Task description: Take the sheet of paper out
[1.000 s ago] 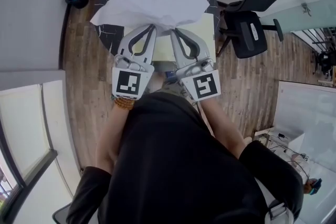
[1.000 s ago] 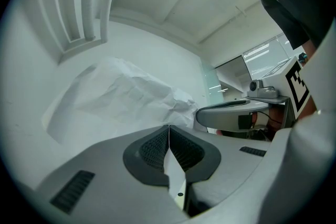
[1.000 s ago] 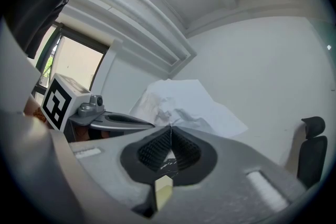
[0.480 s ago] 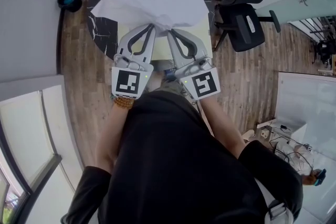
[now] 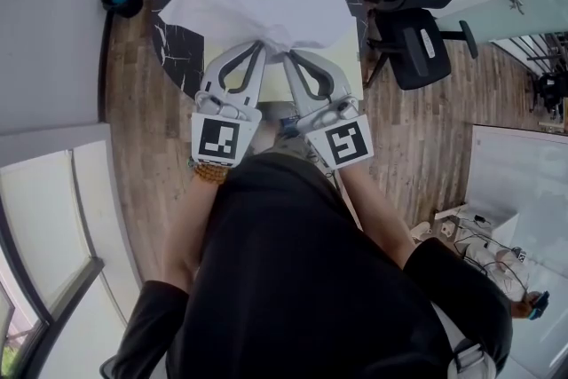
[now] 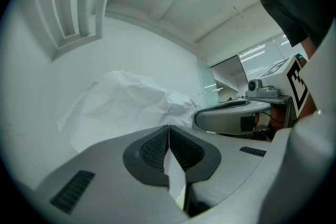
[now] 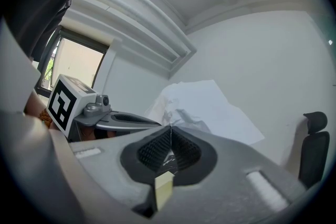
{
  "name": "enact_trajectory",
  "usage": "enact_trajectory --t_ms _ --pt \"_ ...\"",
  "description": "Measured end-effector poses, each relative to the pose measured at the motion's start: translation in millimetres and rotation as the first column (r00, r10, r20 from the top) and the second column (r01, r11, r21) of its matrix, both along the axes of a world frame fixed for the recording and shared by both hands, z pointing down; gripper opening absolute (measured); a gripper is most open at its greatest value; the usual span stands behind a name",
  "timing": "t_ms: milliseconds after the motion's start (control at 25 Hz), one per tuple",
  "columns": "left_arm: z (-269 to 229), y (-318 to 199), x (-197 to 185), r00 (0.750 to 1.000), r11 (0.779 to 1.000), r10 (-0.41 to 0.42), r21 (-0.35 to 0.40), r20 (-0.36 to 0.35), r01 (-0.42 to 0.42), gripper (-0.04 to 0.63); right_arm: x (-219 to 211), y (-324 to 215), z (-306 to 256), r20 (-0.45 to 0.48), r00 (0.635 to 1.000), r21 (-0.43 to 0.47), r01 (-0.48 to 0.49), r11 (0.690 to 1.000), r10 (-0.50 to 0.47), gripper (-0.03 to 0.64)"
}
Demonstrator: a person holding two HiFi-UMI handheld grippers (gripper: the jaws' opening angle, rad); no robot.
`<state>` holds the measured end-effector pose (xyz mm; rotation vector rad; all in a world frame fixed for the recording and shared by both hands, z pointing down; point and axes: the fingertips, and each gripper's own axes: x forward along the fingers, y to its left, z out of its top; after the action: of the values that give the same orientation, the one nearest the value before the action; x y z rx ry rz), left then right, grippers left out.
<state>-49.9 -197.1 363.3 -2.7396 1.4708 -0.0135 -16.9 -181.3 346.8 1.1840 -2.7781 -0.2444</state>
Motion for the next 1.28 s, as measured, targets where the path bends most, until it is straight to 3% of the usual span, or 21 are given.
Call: enact_trajectory --t_ms 440,1280 --pt "3 2 -10 1.0 1.0 -0.021 -0.004 -0.003 0.021 0.011 -12 4 4 -0.01 0.999 0.001 0.035 0.999 -0.035 -0.001" --pt "15 5 5 0.999 1.0 0.015 -0.012 0.034 -0.014 0.011 -4 8 12 -0.018 0.999 -0.019 0.051 0.999 -0.051 -0.002"
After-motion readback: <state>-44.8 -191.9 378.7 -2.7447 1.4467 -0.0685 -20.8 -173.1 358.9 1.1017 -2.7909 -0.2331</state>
